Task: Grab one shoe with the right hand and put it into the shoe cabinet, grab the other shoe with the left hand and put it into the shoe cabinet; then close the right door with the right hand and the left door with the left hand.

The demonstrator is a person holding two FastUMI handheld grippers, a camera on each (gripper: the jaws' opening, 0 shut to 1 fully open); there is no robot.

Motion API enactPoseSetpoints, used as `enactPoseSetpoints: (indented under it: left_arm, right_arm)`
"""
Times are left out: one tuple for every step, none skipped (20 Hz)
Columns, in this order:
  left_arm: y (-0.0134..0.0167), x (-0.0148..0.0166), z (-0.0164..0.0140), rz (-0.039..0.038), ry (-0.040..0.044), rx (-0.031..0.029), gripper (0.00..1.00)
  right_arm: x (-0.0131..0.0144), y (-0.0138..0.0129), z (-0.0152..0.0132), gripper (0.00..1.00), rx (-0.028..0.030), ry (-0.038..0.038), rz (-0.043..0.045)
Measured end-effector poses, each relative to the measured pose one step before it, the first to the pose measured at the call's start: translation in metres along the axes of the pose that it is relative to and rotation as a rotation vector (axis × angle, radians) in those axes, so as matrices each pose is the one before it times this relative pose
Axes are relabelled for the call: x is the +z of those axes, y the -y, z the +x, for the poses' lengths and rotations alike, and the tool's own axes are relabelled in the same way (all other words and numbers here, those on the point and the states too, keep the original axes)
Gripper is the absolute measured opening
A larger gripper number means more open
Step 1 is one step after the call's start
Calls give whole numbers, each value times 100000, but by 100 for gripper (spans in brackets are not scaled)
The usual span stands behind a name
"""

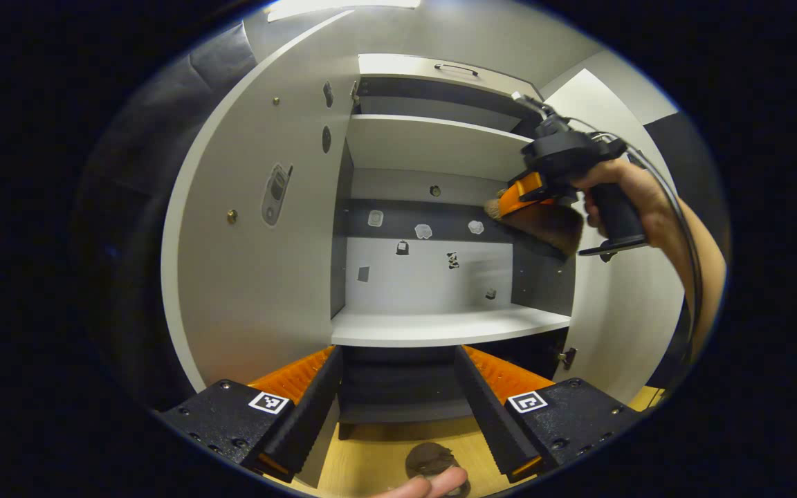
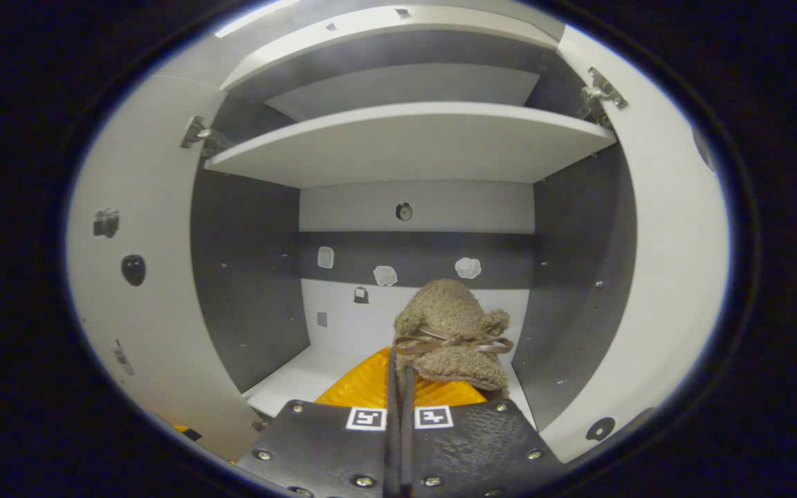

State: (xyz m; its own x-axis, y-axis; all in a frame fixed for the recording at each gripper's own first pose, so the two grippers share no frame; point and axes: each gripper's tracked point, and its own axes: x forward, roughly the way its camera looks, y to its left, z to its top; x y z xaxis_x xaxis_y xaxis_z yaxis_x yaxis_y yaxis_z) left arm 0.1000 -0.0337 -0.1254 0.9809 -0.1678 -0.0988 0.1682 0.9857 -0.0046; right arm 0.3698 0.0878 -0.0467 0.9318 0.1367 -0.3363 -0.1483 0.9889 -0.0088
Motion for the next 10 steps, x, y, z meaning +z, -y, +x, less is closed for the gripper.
enactPoseSetpoints:
  left_arm:
    - [344, -85, -11, -43, -433, -936, 99]
    - [95, -78, -56, 657, -318, -45, 99]
    - [-64, -57, -107, 489, 237, 572, 99]
    - [-47, 51, -107, 196, 343, 429, 99]
    - [-146, -46, -50, 148, 334, 366, 99]
    - [-196, -123, -48, 542, -393, 601, 99]
    - [-118, -46, -87, 556, -4, 512, 99]
    - [-81, -116, 35, 252, -386, 165, 98]
    - [-79, -132, -3, -37, -250, 216, 99]
    - [128, -132, -44, -31, -389, -299, 99]
  right_arm:
    - [-976, 461, 1757, 1, -762, -3119, -2258]
    - [-1003, 508, 1651, 1, -1001, -3048, -1888]
    - [-1228, 278, 1696, 1, -770, -3932, -523]
    - [-1378, 304, 1703, 1, -644, -3864, 830]
    - [-1153, 306, 1292, 1, -144, -3388, 433]
    - [-977, 341, 1351, 1, 197, -3028, 977]
    - [-911, 469, 1100, 1, -575, -3094, 1197]
    - [-866, 516, 1194, 1, -899, -2679, 198]
    - [-799, 699, 1084, 1, -1484, -2422, -593]
    - [-801, 573, 934, 0, -1886, -3037, -2]
